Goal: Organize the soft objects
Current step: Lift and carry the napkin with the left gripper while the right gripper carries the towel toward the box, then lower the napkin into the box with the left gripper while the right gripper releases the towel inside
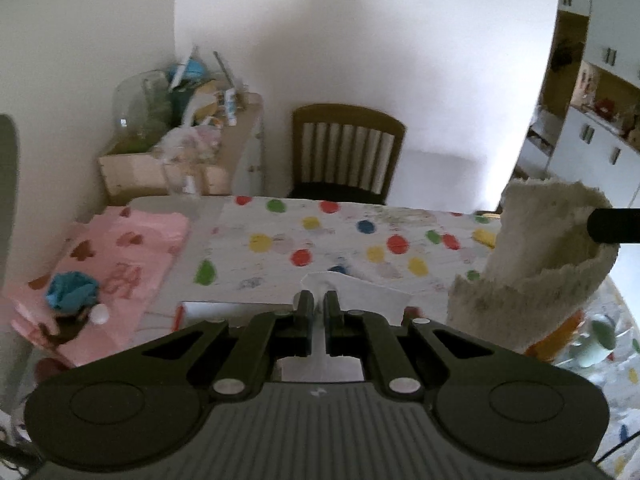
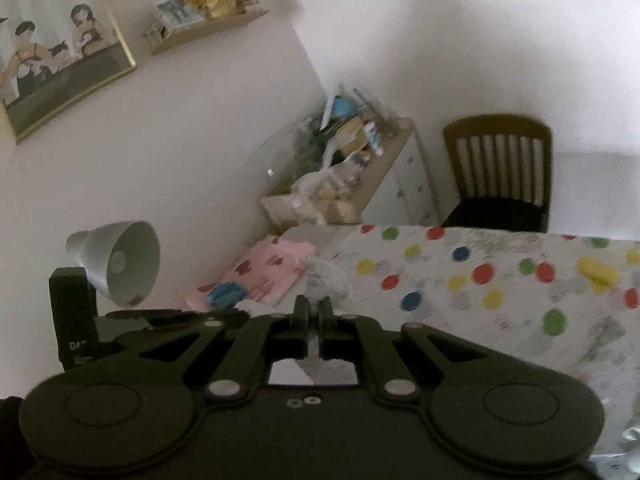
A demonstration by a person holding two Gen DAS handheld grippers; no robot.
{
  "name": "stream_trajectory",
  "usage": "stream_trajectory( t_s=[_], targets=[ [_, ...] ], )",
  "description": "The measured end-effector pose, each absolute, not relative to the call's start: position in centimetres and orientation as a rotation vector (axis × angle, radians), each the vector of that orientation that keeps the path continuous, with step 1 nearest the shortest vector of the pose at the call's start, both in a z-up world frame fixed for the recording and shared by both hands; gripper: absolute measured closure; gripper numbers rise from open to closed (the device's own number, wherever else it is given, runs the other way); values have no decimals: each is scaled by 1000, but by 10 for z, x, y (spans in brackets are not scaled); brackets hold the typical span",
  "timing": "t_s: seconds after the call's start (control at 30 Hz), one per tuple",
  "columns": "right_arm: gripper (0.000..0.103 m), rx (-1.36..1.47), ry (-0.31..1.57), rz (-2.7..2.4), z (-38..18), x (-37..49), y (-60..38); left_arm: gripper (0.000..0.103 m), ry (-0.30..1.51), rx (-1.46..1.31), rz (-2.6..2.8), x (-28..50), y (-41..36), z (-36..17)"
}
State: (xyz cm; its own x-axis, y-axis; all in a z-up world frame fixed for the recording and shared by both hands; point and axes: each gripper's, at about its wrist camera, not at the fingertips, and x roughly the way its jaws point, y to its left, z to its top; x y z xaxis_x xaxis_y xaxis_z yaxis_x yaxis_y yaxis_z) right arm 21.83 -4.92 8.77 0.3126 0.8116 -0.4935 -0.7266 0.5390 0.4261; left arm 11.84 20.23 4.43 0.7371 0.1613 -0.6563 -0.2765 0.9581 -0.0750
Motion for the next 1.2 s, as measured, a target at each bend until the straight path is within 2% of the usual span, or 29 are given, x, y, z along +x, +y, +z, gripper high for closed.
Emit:
stream_trajectory(
  t_s=[0.3,0.6,1.2],
  targets=[
    [99,118,814,1062,57,204,8,98,714,-134,321,96,245,32],
    [99,100,934,1027,8,204,43,98,774,-149,357,89,276,-3],
    [99,29,1048,944,-46,197,71,98,908,-179,292,100,280,-67]
  ],
)
